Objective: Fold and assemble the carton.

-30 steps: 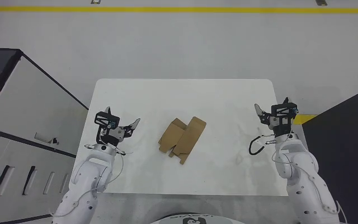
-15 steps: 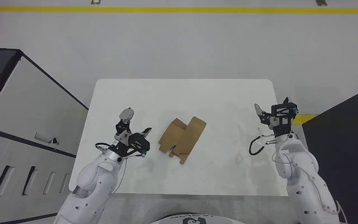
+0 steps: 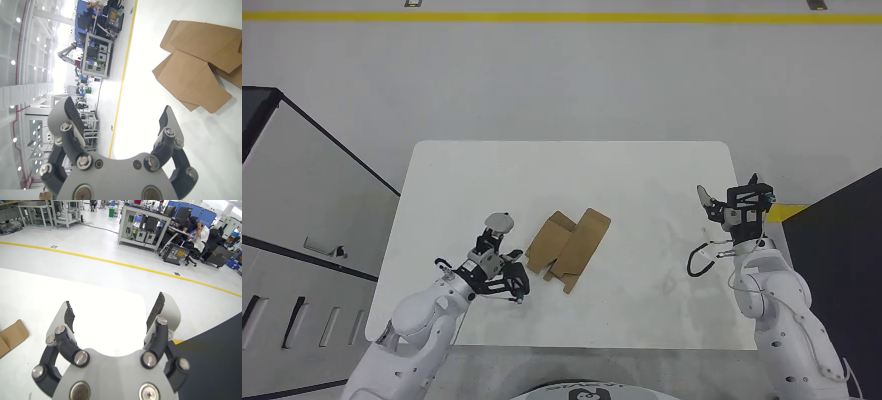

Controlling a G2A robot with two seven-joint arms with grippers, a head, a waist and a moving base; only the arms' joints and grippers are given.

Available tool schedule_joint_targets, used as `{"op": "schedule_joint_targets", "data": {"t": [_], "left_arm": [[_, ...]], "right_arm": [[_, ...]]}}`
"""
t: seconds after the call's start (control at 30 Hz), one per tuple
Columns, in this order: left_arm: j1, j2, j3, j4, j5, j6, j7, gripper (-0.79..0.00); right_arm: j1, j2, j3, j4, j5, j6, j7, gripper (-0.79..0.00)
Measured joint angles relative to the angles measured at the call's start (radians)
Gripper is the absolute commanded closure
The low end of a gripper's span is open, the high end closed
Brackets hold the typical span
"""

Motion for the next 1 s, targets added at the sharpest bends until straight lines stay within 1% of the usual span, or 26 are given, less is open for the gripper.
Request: {"op": "schedule_joint_targets", "data": {"t": [0.07, 0.23, 0.37, 0.57, 0.83, 0.9, 1.0], "left_arm": [[-0.002, 0.0, 0.0, -0.004, 0.037, 0.011, -0.029, -0.785], [-0.004, 0.001, 0.005, -0.001, 0.056, 0.021, -0.021, -0.785], [0.005, 0.003, 0.045, 0.043, 0.122, 0.036, 0.022, -0.785], [-0.01, -0.007, 0.128, 0.112, 0.151, 0.049, -0.016, -0.785], [-0.017, -0.007, 0.137, 0.117, 0.17, 0.055, -0.027, -0.785], [-0.016, -0.007, 0.15, 0.129, 0.203, 0.058, -0.039, -0.785], [-0.014, -0.01, 0.174, 0.149, 0.197, 0.065, -0.052, -0.785]], "right_arm": [[0.0, 0.0, 0.0, 0.0, 0.0, 0.0, 0.0, -0.785], [0.0, 0.0, 0.0, 0.0, 0.0, 0.0, 0.0, -0.785], [0.0, 0.0, 0.0, 0.0, 0.0, 0.0, 0.0, -0.785], [0.0, 0.0, 0.0, 0.0, 0.0, 0.0, 0.0, -0.785], [0.0, 0.0, 0.0, 0.0, 0.0, 0.0, 0.0, -0.785], [0.0, 0.0, 0.0, 0.0, 0.0, 0.0, 0.0, -0.785], [0.0, 0.0, 0.0, 0.0, 0.0, 0.0, 0.0, -0.785]]}}
